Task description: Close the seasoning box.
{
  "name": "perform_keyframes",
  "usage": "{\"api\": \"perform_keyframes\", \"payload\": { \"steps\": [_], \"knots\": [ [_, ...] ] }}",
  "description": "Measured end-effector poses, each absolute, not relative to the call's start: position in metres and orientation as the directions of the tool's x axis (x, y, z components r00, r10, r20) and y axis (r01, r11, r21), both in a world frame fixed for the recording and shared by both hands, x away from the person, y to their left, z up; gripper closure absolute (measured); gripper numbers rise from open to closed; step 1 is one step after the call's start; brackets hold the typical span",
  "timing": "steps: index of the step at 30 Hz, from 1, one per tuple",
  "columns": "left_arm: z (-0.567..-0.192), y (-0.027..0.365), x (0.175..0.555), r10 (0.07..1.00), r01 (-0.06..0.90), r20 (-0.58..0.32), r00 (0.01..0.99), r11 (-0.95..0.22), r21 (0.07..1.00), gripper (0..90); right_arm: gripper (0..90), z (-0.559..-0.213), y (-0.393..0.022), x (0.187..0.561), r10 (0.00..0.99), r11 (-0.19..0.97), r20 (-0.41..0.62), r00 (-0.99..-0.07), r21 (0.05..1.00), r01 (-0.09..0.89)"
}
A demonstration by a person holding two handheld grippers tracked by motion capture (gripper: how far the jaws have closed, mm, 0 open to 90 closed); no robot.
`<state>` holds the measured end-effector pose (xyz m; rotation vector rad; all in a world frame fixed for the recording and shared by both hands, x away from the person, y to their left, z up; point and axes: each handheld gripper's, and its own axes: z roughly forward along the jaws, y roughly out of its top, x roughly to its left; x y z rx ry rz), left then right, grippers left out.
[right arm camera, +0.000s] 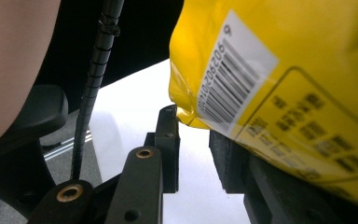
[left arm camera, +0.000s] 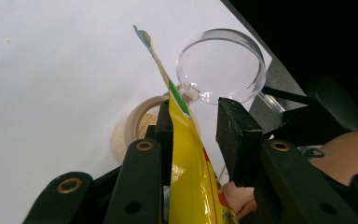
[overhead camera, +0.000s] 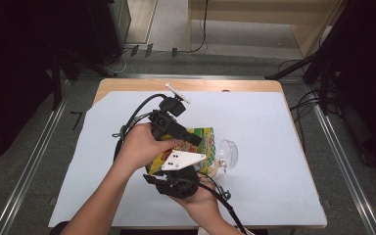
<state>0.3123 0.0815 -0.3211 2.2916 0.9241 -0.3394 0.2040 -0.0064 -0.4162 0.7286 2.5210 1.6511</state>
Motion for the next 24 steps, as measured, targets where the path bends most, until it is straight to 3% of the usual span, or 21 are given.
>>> {"api": "perform_keyframes", "payload": {
  "steps": [24],
  "knots": [
    [-0.313, 0.075, 0.300, 0.527, 0.658, -0.394, 0.753, -0.583, 0.477, 73.3, 72.3, -0.424, -0.005, 0.202, 0.398, 0.288, 0.229, -0.889, 0.888, 0.358]
  ]
}}
